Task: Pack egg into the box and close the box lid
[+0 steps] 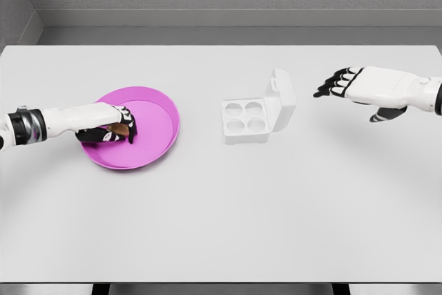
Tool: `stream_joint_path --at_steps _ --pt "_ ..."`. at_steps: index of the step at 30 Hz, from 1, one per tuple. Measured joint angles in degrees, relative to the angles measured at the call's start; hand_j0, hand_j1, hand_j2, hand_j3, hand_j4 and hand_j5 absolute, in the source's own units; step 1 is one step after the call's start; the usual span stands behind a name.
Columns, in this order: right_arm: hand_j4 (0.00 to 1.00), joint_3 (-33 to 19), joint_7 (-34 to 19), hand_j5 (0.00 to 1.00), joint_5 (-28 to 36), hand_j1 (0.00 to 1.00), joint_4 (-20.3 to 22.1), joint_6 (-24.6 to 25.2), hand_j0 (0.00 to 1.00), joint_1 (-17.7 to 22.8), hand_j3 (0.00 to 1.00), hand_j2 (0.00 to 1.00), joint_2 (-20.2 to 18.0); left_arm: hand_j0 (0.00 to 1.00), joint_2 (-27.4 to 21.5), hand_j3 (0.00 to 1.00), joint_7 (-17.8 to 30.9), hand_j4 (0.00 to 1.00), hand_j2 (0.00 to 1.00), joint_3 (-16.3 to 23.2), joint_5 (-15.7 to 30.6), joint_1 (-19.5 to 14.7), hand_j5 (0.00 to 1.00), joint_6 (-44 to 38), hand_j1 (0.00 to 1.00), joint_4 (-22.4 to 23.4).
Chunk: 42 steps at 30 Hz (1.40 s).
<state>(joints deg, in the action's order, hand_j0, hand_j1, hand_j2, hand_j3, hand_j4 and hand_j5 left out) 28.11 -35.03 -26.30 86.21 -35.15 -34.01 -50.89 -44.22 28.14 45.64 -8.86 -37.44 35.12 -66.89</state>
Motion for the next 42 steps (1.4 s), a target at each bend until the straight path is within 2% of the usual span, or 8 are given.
stream_joint_path --at_steps 2,9,18,29,34,42 --pt "1.0 0.0 0.0 1.0 0.0 1.0 0.0 0.0 1.0 0.0 1.0 1.0 0.0 0.23 0.0 0.23 0.1 0.23 0.23 0.0 -0.1 -0.1 0.23 0.0 0.23 -0.9" --pt "1.0 0.0 0.0 1.0 0.0 1.0 0.0 0.0 1.0 0.0 1.0 1.0 0.0 0.21 0.5 0.21 0.1 0.21 0.21 0.0 0.1 -2.5 0.21 0.0 0.21 -3.9" --pt "1.0 0.1 0.0 1.0 0.0 1.0 0.0 0.0 1.0 0.0 1.0 1.0 0.1 0.2 4.4 0.2 0.2 0.2 0.2 1.1 -0.1 -5.4 0.2 0.1 0.2 -4.3" --pt "1.0 0.1 0.0 1.0 0.0 1.0 0.1 0.0 1.0 0.0 1.0 1.0 0.1 0.19 8.2 0.19 0.2 0.19 0.19 1.8 -0.1 -6.8 0.19 0.1 0.19 -5.4" --pt "1.0 0.1 0.0 1.0 0.0 1.0 0.1 0.0 1.0 0.0 1.0 1.0 0.1 0.19 10.5 0.19 0.3 0.19 0.19 3.1 -0.8 -8.0 0.19 0.1 0.19 -4.8" --pt "1.0 0.1 0.0 1.0 0.0 1.0 0.3 0.0 1.0 0.0 1.0 1.0 0.1 0.19 16.7 0.19 0.3 0.19 0.19 4.5 -3.7 -9.3 0.19 0.1 0.19 -0.5"
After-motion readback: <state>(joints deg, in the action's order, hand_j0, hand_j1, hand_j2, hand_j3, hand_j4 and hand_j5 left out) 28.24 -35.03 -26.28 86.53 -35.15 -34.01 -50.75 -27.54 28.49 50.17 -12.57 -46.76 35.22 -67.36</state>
